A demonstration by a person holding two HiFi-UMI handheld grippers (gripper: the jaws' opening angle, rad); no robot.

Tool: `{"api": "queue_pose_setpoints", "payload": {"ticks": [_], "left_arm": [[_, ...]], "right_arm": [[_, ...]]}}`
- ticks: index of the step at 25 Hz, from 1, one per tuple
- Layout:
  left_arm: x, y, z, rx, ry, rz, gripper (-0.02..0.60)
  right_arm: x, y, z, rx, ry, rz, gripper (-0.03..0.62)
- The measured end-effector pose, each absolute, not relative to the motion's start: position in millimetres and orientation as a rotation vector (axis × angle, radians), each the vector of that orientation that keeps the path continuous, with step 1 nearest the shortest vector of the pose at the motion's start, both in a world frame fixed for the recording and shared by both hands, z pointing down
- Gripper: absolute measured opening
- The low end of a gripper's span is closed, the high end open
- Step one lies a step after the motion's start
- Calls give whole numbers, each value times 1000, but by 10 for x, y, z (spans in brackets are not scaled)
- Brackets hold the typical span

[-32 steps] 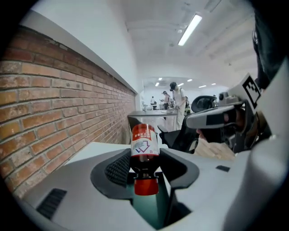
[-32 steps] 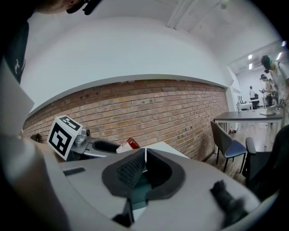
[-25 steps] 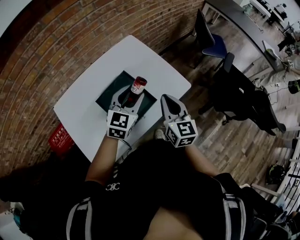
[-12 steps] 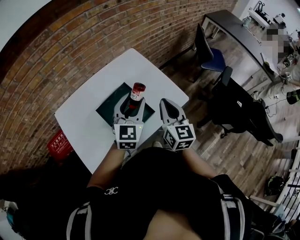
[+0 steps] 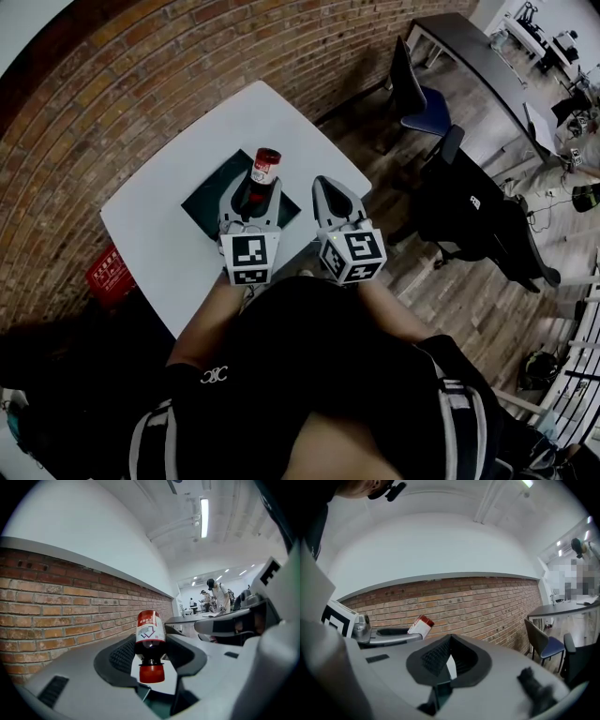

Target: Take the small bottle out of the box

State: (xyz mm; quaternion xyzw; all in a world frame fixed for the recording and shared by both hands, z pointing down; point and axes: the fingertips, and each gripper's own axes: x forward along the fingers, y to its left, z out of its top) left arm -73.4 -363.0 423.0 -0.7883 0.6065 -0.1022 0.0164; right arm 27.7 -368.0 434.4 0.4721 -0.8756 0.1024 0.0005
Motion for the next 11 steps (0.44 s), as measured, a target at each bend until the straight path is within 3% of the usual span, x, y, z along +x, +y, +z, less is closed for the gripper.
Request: {"api": "queue_pose_setpoints", "payload": {"ticks": [11], "left_arm": [[-766,-3694,4222,-2458,1917,-303,210]], "right_arm": [[187,-3794,4391,1416,-2773,352,29]]}}
